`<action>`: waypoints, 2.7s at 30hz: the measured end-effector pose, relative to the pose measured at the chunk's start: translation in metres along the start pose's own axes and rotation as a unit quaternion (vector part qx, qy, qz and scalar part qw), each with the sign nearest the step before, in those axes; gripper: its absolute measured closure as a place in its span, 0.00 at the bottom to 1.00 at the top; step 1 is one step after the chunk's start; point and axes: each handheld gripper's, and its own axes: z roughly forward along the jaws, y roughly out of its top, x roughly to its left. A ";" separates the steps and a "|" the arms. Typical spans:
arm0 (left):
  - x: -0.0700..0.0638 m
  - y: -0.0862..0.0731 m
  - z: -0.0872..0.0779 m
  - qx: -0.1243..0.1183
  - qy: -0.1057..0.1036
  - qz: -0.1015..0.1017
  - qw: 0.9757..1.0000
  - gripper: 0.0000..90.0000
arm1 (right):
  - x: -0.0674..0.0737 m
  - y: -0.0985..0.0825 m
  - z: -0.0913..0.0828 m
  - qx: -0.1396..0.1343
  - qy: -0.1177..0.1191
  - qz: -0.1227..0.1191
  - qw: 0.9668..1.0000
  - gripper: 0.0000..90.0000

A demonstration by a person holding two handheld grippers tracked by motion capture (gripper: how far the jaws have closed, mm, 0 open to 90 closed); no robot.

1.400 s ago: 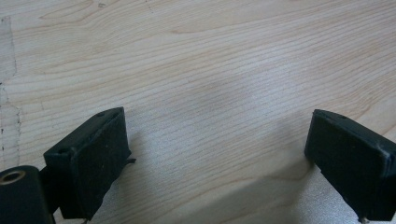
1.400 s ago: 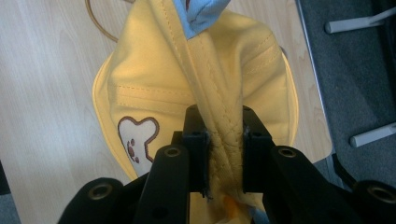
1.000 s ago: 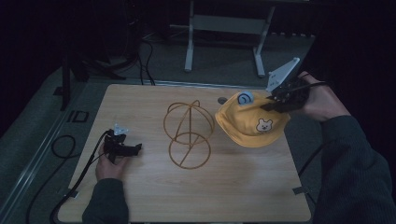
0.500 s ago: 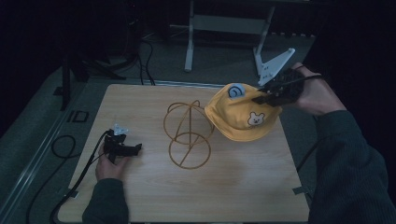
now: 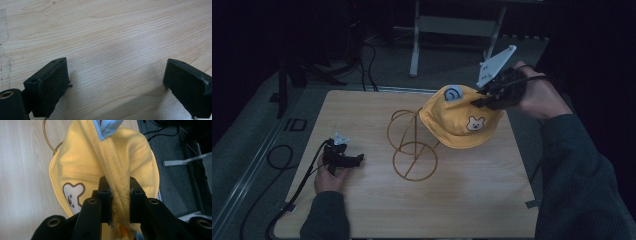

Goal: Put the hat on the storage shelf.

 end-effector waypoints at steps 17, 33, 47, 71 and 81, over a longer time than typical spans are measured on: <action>0.000 0.000 0.000 0.000 0.000 0.000 1.000 0.07 | 0.005 0.044 0.027 -0.027 0.020 -0.004 0.999 0.85; 0.000 0.000 0.000 -0.001 0.000 0.000 1.000 0.07 | 0.009 0.079 0.055 -0.011 0.039 -0.021 0.999 0.85; 0.000 0.000 0.000 0.000 0.000 0.000 1.000 0.07 | 0.013 0.099 0.074 0.003 0.045 -0.027 0.999 0.84; 0.000 0.000 0.000 -0.001 0.000 -0.001 1.000 0.07 | 0.024 0.109 0.106 -0.007 0.071 -0.014 0.997 0.64; 0.000 0.000 0.000 -0.001 0.000 -0.001 1.000 0.07 | 0.029 0.111 0.108 -0.008 0.049 -0.011 0.999 0.35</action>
